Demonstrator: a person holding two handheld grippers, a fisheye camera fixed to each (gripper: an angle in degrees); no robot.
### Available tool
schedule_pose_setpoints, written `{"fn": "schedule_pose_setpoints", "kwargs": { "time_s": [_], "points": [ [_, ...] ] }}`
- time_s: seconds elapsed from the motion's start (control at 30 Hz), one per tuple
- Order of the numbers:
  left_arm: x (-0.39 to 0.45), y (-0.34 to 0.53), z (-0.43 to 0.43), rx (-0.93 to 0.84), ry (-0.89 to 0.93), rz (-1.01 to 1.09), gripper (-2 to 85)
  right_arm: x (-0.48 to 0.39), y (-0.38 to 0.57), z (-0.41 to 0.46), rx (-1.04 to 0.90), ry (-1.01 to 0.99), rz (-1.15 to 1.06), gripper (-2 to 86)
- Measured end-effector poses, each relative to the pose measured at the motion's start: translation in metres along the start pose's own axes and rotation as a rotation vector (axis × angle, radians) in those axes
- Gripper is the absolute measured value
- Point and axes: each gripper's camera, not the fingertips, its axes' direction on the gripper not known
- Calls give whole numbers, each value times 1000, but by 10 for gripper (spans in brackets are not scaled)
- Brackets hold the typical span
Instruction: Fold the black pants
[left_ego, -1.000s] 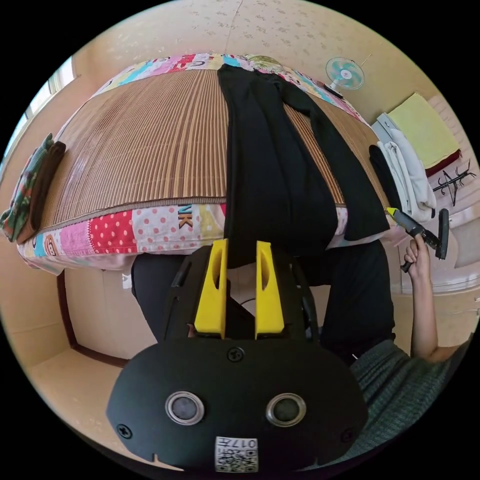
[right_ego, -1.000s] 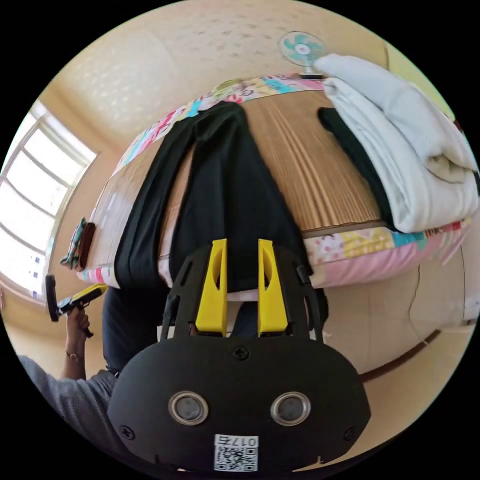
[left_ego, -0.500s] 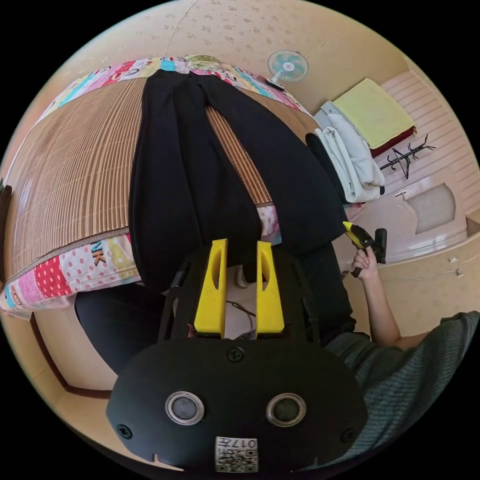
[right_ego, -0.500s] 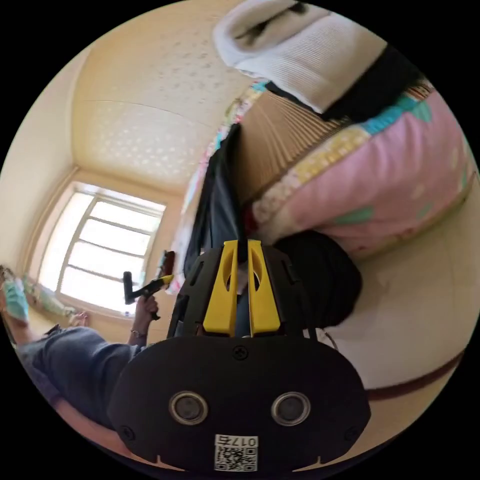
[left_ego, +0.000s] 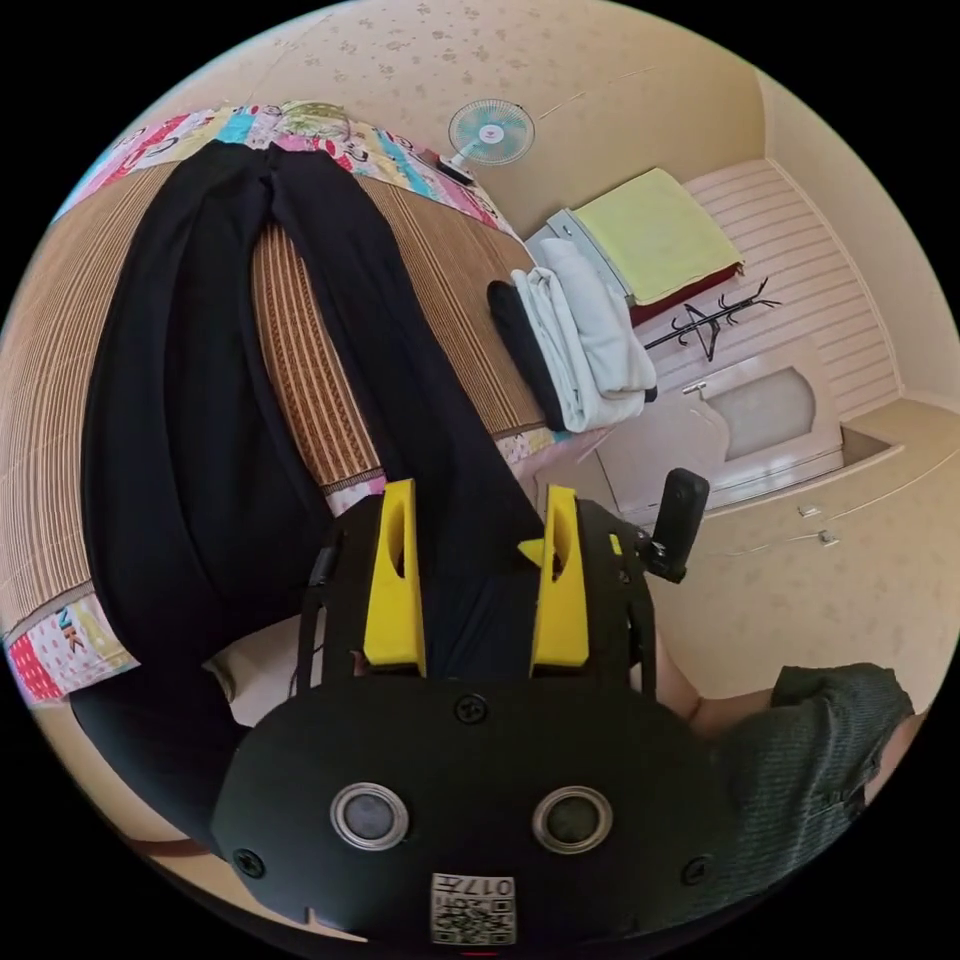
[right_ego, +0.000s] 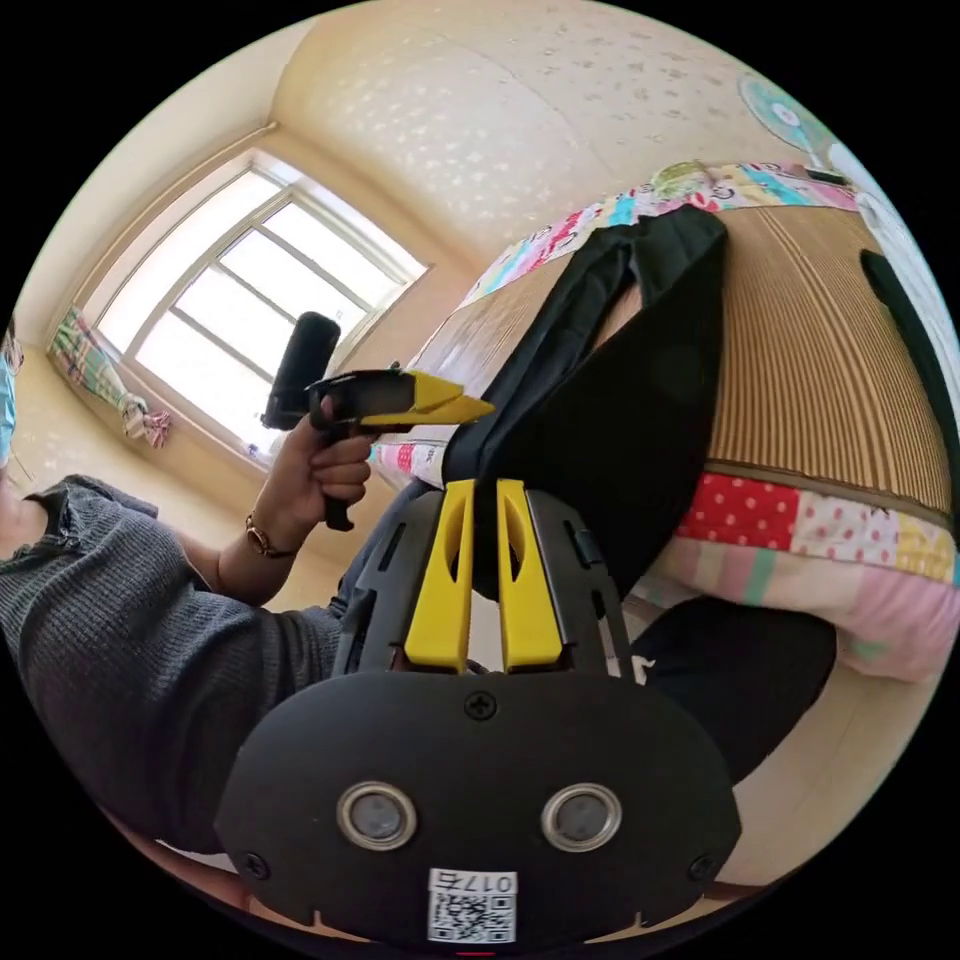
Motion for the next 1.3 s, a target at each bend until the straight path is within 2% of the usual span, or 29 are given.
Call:
{"fn": "schedule_pose_setpoints", "kwargs": {
  "time_s": [0.1,0.13,0.27,0.33,0.4,0.47,0.5,0.57,0.67,0.87,1.0,1.03,1.1,1.17,1.27,1.3],
  "points": [
    [-18,-15,17,-105,-32,-22,139,-13,-9,24,-65,-37,-72,33],
    [-26,-17,19,-120,20,-10,95,-13,-14,32,-115,-49,-104,36],
    [-43,-12,9,-88,67,25,43,8,-45,38,-349,-84,-258,56],
    [-55,-7,2,-72,74,30,39,35,-76,29,-372,-82,-270,74],
    [-67,-4,0,-69,116,23,37,79,-124,24,-342,4,-188,87],
    [-79,-2,0,-69,140,17,33,157,-199,29,-265,111,-4,110],
    [-86,-1,0,-74,149,15,32,180,-218,32,-238,103,42,118],
    [-97,1,2,-81,174,8,29,280,-285,46,-68,-7,241,136],
    [-110,2,4,-80,221,8,26,381,-353,76,85,15,468,149],
    [-119,-1,6,-81,238,64,21,468,-454,129,289,80,641,142],
    [-122,2,9,-58,256,81,15,466,-507,174,180,252,596,89],
    [-123,3,9,-56,265,82,13,455,-524,188,121,346,568,65],
    [-125,8,0,-34,282,69,11,411,-545,202,138,579,467,46],
    [-126,18,-19,29,295,64,9,315,-564,234,231,825,234,36],
    [-124,40,-48,85,288,63,7,194,-578,301,300,884,-93,32],
    [-122,51,-58,102,264,54,7,175,-580,316,305,881,-136,31]
  ]
}}
